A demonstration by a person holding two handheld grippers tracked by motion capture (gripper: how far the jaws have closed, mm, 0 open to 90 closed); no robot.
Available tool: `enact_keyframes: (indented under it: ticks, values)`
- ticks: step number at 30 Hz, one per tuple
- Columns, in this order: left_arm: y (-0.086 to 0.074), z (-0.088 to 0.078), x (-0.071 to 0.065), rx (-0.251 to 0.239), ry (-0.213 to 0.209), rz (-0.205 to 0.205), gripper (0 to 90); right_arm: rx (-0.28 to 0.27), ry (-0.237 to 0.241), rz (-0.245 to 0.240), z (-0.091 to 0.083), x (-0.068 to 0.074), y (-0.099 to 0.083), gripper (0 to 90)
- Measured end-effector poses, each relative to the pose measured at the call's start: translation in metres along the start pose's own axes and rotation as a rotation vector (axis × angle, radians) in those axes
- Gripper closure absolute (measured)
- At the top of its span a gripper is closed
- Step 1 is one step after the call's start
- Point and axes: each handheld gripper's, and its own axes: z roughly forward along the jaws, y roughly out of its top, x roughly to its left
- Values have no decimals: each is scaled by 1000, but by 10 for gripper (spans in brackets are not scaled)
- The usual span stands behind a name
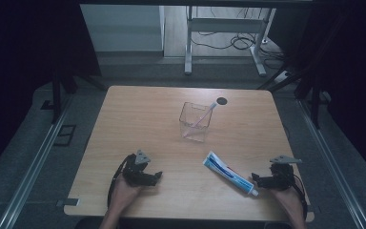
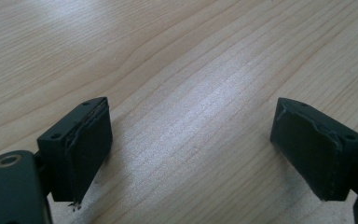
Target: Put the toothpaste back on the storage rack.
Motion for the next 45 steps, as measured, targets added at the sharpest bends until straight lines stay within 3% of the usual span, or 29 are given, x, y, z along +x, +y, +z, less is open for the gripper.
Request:
enact_keyframes:
  ticks: [7,15,20,45]
  values:
    - [0,0,0,0,0,0,129,4,20,-2,-6,1,5,47]
    - [0,0,0,0,1,-1,129,15,74,1,-15,0,7,64]
    - [0,0,0,-1,1,-2,129,28,93,-19,-23,2,13,56]
    - [0,0,0,1,8,-10,130,156,201,-193,-34,39,59,157]
